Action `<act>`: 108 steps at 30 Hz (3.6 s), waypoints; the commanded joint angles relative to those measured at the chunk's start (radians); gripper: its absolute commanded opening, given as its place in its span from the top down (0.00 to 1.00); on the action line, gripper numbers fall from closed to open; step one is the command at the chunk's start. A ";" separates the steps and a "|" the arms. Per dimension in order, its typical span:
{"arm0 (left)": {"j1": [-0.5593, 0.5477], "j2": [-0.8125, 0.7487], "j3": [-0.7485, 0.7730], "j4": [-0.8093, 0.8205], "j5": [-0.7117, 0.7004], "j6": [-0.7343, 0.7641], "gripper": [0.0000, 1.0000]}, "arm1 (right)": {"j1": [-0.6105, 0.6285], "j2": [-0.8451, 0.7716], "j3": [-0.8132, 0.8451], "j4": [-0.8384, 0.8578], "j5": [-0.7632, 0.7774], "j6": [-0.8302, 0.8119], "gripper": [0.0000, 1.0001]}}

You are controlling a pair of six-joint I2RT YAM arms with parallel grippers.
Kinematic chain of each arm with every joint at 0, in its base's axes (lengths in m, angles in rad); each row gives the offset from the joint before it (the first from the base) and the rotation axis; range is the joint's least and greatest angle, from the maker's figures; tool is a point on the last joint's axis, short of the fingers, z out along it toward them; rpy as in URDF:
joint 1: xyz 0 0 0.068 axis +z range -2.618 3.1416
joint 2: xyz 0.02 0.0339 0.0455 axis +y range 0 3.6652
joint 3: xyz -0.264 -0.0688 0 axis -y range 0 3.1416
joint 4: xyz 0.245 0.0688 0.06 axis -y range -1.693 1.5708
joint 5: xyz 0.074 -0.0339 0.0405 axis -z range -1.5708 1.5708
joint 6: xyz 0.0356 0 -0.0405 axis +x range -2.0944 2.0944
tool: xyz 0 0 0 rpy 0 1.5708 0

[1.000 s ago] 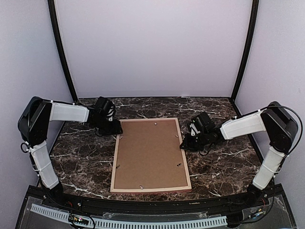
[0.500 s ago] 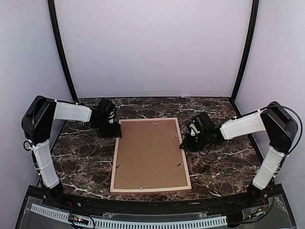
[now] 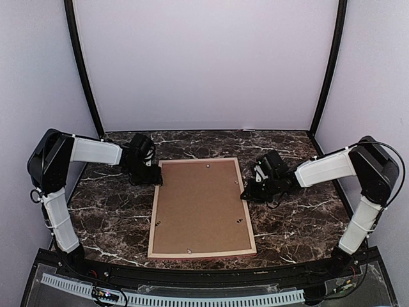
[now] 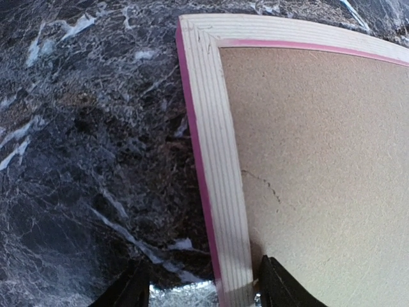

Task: Put the photo into the frame
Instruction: Press the fastener onto the backboard.

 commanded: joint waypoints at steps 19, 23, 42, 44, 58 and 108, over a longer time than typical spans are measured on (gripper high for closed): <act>-0.026 -0.063 -0.081 -0.070 0.051 -0.015 0.39 | 0.012 0.049 -0.002 -0.005 -0.029 0.009 0.84; -0.033 -0.062 -0.081 -0.070 0.058 -0.019 0.39 | 0.012 0.049 -0.011 0.003 -0.032 0.013 0.84; -0.053 0.006 -0.018 -0.061 0.046 -0.008 0.39 | 0.010 0.046 -0.021 0.010 -0.032 0.017 0.84; -0.053 0.018 -0.006 -0.058 0.045 -0.005 0.39 | 0.011 0.047 -0.021 0.010 -0.030 0.016 0.84; -0.042 0.082 0.052 -0.032 0.019 -0.015 0.45 | 0.011 0.047 -0.024 0.006 -0.030 0.013 0.84; -0.024 0.081 -0.007 0.052 -0.022 -0.086 0.78 | 0.011 0.066 -0.027 0.013 -0.038 0.005 0.84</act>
